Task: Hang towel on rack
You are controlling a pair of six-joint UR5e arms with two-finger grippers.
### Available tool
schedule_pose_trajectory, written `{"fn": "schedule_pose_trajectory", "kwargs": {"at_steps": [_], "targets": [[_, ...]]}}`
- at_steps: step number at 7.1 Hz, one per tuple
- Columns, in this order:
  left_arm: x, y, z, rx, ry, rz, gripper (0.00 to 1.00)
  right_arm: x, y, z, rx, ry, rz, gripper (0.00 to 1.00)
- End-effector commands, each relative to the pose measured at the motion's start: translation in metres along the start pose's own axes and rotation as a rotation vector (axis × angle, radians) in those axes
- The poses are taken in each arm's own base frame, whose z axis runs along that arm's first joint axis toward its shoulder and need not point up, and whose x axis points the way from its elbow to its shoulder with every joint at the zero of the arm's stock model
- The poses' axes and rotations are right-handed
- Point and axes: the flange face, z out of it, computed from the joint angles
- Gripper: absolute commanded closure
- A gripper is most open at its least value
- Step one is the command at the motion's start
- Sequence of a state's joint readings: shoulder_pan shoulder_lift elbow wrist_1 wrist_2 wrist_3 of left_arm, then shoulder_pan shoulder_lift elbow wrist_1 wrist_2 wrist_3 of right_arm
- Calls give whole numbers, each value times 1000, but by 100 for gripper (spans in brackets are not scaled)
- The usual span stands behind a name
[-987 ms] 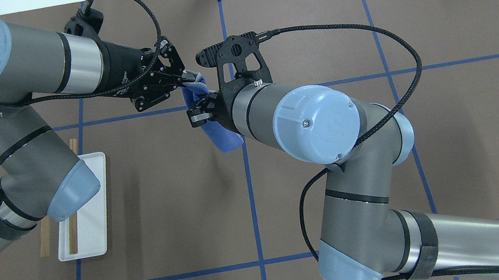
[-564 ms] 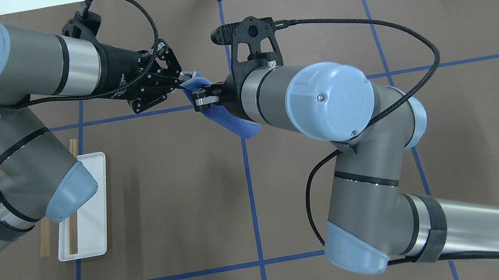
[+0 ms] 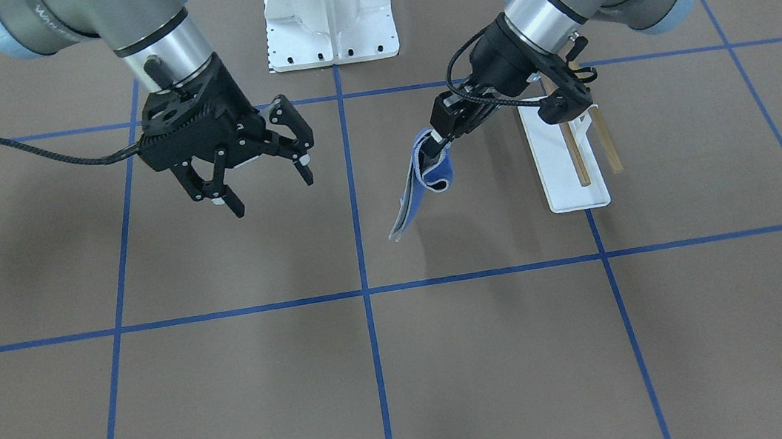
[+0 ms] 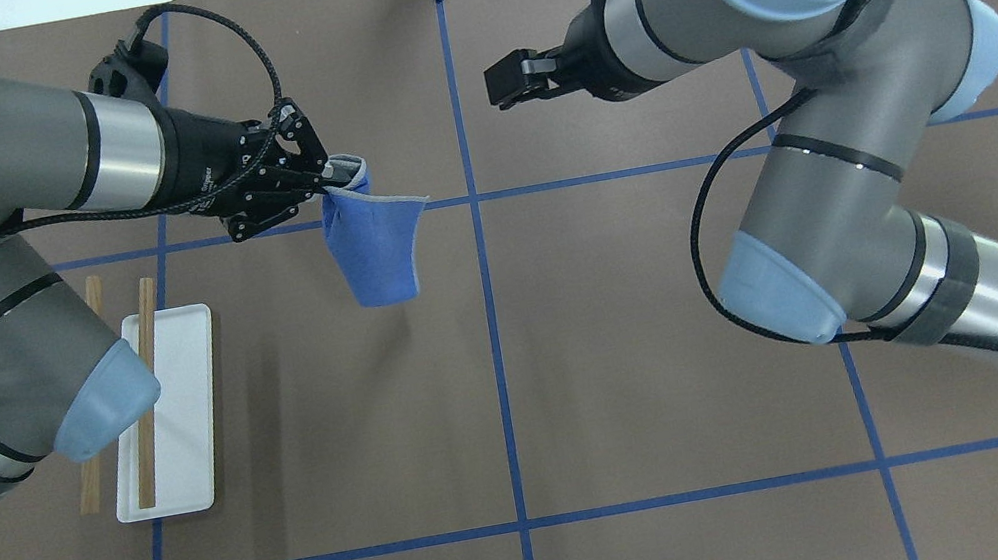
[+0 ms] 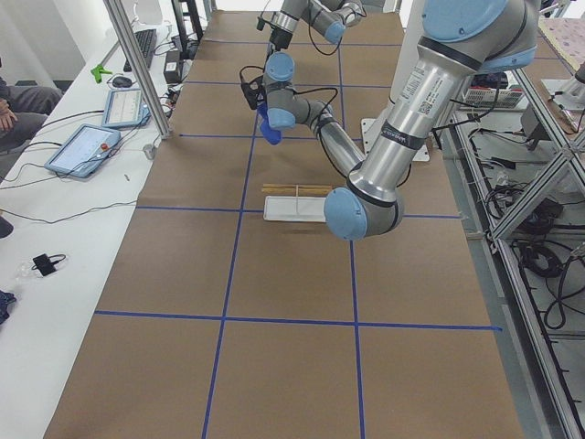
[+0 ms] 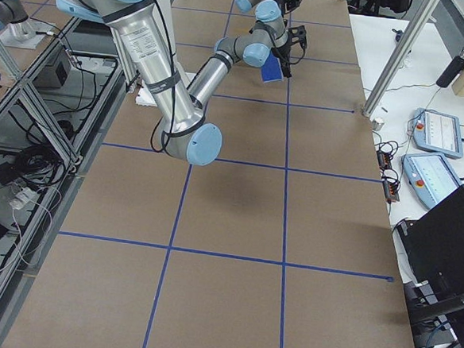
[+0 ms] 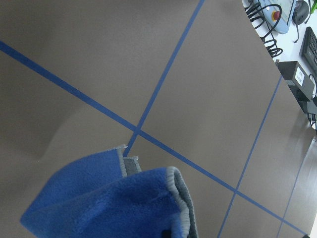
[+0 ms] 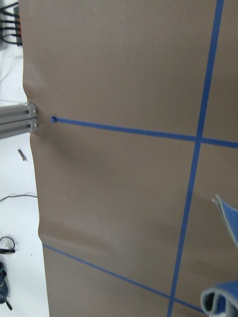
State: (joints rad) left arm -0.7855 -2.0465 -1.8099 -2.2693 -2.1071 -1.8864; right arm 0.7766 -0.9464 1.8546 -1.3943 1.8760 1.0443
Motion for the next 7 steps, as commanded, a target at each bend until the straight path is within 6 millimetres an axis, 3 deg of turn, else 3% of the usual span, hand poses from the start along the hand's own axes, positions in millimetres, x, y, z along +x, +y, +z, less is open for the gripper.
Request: {"fn": "schedule_pose_trajectory", "kwargs": {"at_steps": [1, 2, 5, 6, 7], "targets": [[-35, -11, -17, 20, -34, 42, 100, 86, -42, -18, -92, 118, -75, 0], [-61, -15, -27, 30, -63, 68, 100, 133, -58, -31, -129, 118, -101, 0], [-150, -39, -61, 65, -161, 190, 100, 231, -74, -19, -202, 192, -175, 0], [-168, -52, -82, 52, -164, 206, 100, 278, -70, -22, -229, 228, -219, 0], [-178, -72, -117, 31, -155, 200, 100, 324, -61, -31, -250, 255, -264, 0]]}}
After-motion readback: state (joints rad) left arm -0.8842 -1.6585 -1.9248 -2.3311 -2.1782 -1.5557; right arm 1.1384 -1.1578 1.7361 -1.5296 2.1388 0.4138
